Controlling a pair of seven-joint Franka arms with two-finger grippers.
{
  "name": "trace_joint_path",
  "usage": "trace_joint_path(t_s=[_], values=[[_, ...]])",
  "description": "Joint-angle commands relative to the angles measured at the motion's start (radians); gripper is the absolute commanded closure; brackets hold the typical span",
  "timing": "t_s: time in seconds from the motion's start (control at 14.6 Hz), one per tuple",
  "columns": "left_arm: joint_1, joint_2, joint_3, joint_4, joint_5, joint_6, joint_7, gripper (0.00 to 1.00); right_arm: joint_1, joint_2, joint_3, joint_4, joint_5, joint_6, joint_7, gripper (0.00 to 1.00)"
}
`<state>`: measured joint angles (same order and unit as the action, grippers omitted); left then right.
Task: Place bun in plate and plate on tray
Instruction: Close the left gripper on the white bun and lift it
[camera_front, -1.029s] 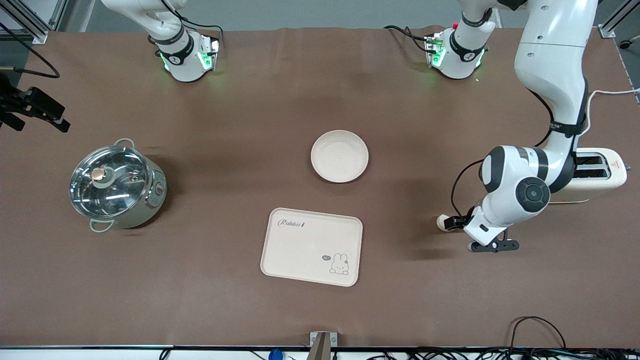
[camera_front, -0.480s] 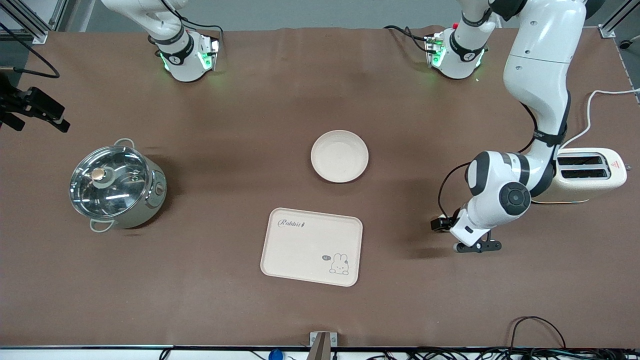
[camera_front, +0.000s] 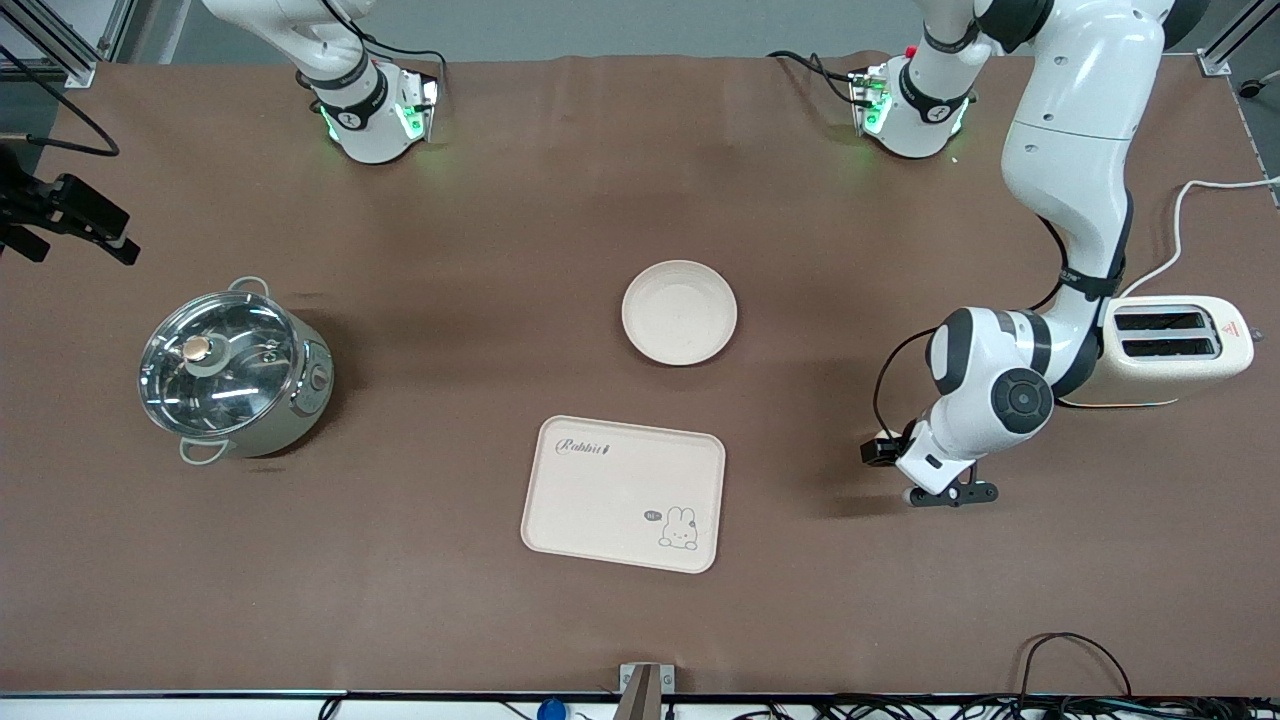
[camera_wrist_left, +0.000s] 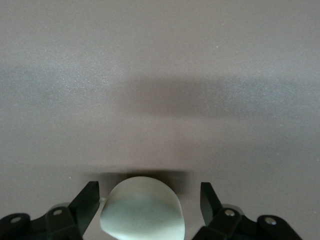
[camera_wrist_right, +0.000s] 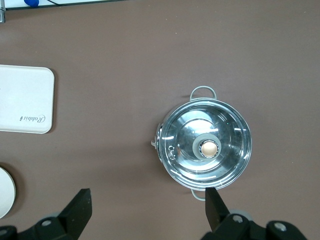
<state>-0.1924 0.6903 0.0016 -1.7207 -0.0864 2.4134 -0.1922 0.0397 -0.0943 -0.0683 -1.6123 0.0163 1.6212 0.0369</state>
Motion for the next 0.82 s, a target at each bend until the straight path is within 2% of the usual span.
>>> trace_joint_path(t_s=[0.0, 0.14, 0.21, 0.48, 0.62, 0.75], values=[[-0.027, 0.006, 0.003, 0.000, -0.006, 0.026, -0.015, 0.58, -0.011, -0.002, 0.004, 0.000, 0.011, -0.003, 0.000, 0.00], [-0.044, 0.008, 0.005, -0.008, -0.006, 0.036, -0.029, 0.89, -0.011, -0.002, 0.004, 0.000, 0.011, -0.003, 0.000, 0.00], [-0.047, 0.008, 0.005, -0.008, -0.004, 0.036, -0.047, 1.00, -0.011, -0.002, 0.004, 0.000, 0.011, -0.003, 0.000, 0.00], [-0.050, -0.001, 0.006, 0.024, -0.004, -0.009, -0.056, 1.00, -0.011, -0.002, 0.004, 0.000, 0.011, -0.003, 0.001, 0.00], [-0.048, -0.005, 0.008, 0.107, -0.003, -0.167, -0.059, 1.00, -0.011, -0.002, 0.004, 0.000, 0.011, -0.004, 0.001, 0.00], [-0.053, -0.028, 0.008, 0.121, -0.003, -0.221, -0.082, 1.00, -0.011, -0.002, 0.004, 0.000, 0.011, -0.004, 0.000, 0.00]])
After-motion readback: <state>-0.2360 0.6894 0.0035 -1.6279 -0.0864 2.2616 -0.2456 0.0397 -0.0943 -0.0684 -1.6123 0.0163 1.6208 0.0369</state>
